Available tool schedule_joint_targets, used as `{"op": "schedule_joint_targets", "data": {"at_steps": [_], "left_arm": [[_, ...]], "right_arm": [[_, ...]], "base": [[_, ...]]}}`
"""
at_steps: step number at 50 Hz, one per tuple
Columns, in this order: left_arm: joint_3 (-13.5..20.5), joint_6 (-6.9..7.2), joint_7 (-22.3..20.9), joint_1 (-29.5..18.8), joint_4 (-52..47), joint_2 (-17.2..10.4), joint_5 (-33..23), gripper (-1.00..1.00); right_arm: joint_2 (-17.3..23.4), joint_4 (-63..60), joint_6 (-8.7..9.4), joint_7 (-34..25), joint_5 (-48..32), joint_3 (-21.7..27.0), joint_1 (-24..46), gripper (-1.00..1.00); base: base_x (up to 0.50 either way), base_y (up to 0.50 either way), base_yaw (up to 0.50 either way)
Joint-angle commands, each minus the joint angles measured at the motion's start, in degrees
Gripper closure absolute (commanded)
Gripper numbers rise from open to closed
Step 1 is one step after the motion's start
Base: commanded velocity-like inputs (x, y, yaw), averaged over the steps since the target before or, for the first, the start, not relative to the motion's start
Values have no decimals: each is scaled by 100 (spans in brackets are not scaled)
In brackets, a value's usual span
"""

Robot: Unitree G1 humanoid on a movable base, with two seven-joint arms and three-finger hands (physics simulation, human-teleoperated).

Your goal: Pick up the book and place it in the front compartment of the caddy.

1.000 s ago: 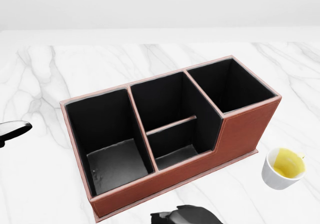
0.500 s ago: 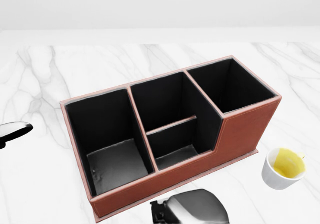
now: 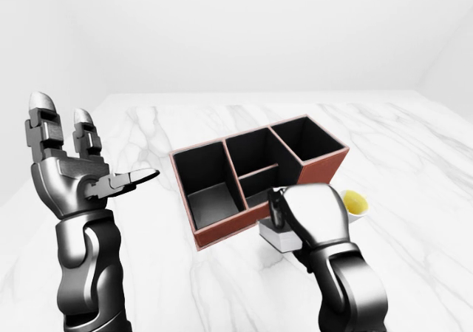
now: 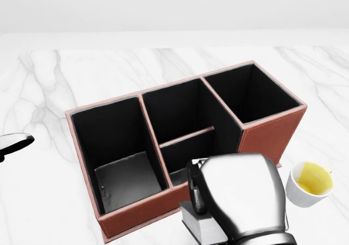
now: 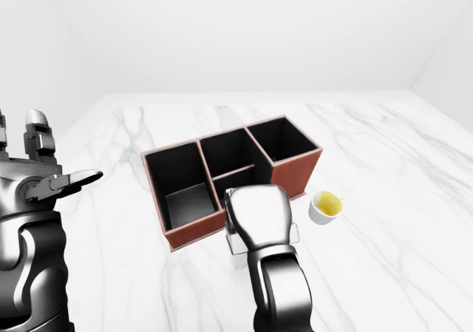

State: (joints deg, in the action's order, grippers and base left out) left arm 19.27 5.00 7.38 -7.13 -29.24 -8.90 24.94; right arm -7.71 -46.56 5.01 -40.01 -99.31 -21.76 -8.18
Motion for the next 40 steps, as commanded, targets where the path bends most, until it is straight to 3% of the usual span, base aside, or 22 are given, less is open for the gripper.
{"op": "schedule_joint_targets", "data": {"at_steps": [1,6,18,21,25,28,40], "left_arm": [[-190,0,73,-67,507,56,-230,-100],[-188,0,97,-74,496,45,-216,-100],[-191,0,101,-70,485,48,-209,-100],[-175,0,110,-82,471,38,-188,-100],[-180,0,109,-69,475,44,-192,-100],[-191,0,102,-68,491,49,-204,-100],[-182,0,105,-62,468,42,-187,-100]], "right_arm": [[-1072,-99,-1,1,-1061,-24,329,100],[-1229,-235,-1,1,-1339,-217,154,100],[-1229,-416,-9,1,-1364,243,363,100],[-1229,-368,-174,1,-1365,414,511,100],[-1229,-170,-110,1,-1365,587,887,100],[-1229,23,-1,1,-1364,556,1087,100],[-1229,417,-1,1,-1361,191,1424,100]], "base": [[0,0,0],[0,0,0],[0,0,0],[0,0,0],[0,0,0],[0,0,0],[0,0,0]]}}
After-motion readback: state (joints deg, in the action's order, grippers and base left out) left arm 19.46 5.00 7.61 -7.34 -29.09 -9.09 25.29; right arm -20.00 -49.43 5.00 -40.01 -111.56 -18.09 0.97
